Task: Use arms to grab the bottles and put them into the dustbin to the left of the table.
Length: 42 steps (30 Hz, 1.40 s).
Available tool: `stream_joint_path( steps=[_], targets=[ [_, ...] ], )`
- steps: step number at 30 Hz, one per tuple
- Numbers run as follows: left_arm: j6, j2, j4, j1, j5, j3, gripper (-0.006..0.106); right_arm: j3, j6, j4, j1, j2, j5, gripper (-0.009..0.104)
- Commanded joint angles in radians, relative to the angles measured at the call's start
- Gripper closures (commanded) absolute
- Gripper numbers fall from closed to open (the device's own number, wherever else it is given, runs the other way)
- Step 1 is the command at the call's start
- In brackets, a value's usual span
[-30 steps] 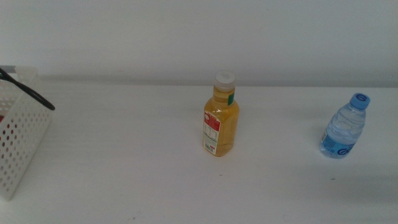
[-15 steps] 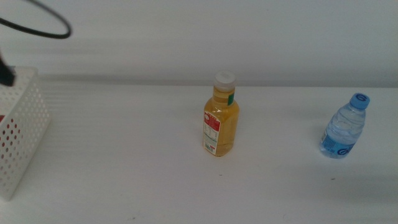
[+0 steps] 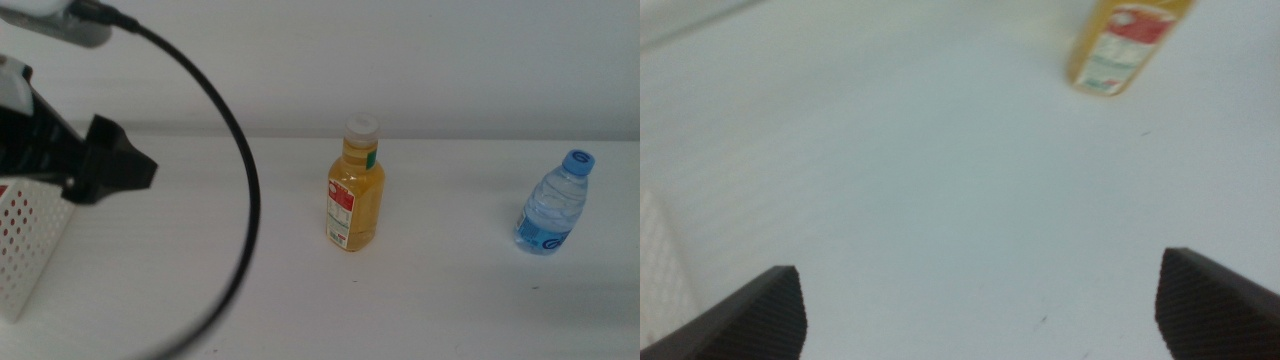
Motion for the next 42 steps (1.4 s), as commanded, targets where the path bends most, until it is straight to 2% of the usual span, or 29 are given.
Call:
stream_joint_path(
  steps=[1,5,8,16,20,25,36,42],
  targets=[
    [-0.013,-0.054,0.002,-0.048,-0.057,0.035,0.007,0.045,-0.004,-0.008,-0.002,-0.039,-0.008,0.008],
    [-0.013,-0.13,0.011,-0.108,-0.137,0.115,0.007,0.045,-0.004,-0.008,-0.002,-0.039,-0.008,0.008],
    [-0.029,-0.18,0.052,-0.164,-0.241,0.191,0.007,0.045,-0.004,-0.008,-0.002,-0.039,-0.008,0.008],
    [-0.319,-0.271,0.264,-0.348,-0.555,0.434,0.007,0.045,-0.004,-0.008,-0.002,-0.039,-0.008,0.008],
    [-0.414,-0.289,0.324,-0.437,-0.771,0.555,0.007,0.045,-0.004,-0.008,-0.002,-0.039,-0.008,0.008],
    [-0.423,-0.287,0.324,-0.47,-1.023,0.684,0.007,0.045,-0.004,-0.008,-0.002,-0.039,-0.008,0.008],
    [-0.423,-0.284,0.324,-0.47,-1.074,0.698,0.007,0.045,-0.004,-0.008,-0.002,-0.039,-0.008,0.008],
    [-0.423,-0.197,0.33,-0.47,-1.141,0.698,0.007,0.045,-0.004,-0.008,-0.002,-0.039,-0.008,0.008]
  ],
)
